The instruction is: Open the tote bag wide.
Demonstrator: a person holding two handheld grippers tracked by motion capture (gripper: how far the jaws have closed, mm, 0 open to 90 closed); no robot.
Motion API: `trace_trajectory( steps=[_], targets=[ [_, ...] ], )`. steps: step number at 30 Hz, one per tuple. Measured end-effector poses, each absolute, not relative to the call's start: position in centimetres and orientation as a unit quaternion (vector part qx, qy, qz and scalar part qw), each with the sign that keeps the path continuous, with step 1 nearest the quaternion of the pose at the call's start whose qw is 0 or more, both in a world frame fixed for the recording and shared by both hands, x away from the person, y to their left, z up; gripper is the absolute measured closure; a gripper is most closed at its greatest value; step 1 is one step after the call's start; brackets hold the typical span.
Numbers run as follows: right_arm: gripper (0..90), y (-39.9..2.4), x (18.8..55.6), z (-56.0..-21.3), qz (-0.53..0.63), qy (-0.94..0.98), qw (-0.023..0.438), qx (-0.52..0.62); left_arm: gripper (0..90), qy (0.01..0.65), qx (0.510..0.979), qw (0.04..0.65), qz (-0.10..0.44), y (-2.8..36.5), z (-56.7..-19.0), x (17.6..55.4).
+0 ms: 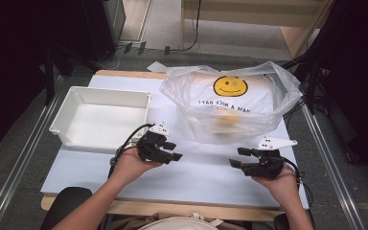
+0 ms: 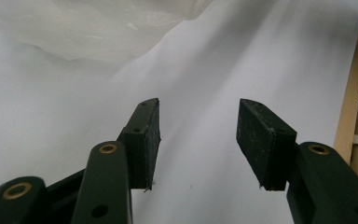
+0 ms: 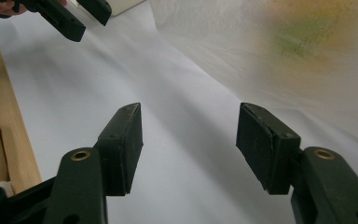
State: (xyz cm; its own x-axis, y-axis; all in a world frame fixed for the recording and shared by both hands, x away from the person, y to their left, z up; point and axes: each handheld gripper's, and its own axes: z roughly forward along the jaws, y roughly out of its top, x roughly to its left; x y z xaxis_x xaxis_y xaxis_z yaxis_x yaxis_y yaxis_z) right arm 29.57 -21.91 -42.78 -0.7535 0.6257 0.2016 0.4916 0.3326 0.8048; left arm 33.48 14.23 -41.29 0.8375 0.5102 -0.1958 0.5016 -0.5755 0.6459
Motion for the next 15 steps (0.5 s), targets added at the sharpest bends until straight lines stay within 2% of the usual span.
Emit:
trace_trajectory(
  steps=[15],
  targets=[
    [44.8, -22.35, 29.25, -42.62, 0.46, 0.811, 0.087, 0.35, 49.2, 0.285, 0.888, 0.362, 0.005, 13.95, -41.27, 33.39]
  ],
)
